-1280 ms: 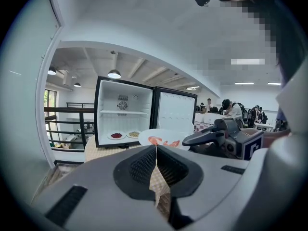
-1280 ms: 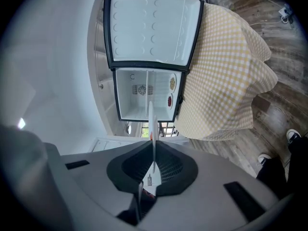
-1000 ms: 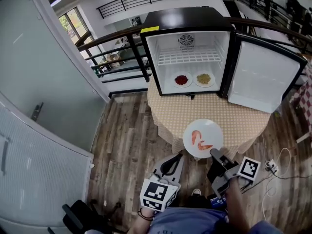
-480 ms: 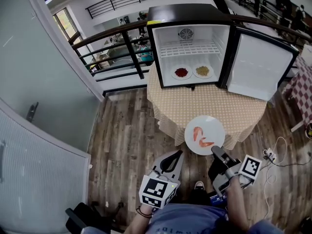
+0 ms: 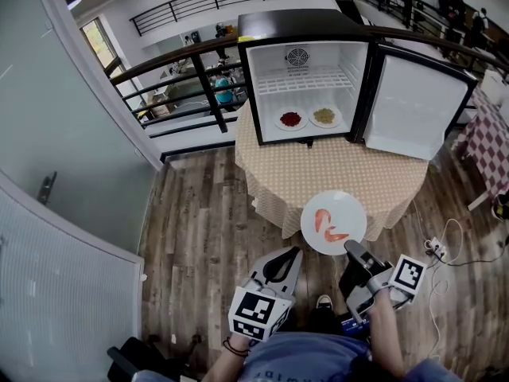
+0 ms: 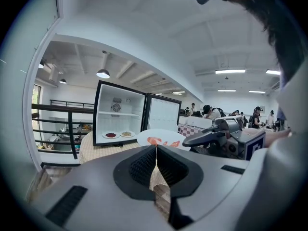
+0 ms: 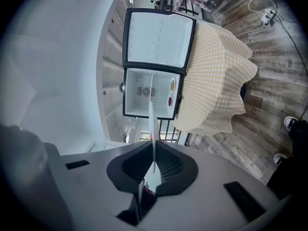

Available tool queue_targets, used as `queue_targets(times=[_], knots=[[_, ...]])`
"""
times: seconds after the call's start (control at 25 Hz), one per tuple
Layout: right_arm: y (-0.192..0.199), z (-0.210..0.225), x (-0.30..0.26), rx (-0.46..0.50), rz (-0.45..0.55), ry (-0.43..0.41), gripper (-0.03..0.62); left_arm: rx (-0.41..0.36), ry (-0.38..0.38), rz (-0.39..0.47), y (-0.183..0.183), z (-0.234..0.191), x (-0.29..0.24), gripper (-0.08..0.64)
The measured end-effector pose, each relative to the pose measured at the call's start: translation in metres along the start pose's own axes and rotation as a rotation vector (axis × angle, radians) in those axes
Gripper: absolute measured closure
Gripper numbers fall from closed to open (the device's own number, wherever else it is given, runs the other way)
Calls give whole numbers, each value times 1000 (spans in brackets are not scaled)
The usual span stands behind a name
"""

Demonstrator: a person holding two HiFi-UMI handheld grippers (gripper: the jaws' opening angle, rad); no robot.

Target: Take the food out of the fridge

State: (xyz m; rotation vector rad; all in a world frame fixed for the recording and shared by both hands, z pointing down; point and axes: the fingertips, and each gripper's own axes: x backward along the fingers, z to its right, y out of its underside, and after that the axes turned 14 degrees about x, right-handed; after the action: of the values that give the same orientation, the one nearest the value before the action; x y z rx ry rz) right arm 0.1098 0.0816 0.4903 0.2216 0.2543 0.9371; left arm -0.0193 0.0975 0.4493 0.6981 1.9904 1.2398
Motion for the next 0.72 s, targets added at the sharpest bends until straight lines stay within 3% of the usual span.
queue_targets(times=[0.72], knots=[[-8,0,8,6,23,4,566,-2,21,-4,0,6,-8,543]])
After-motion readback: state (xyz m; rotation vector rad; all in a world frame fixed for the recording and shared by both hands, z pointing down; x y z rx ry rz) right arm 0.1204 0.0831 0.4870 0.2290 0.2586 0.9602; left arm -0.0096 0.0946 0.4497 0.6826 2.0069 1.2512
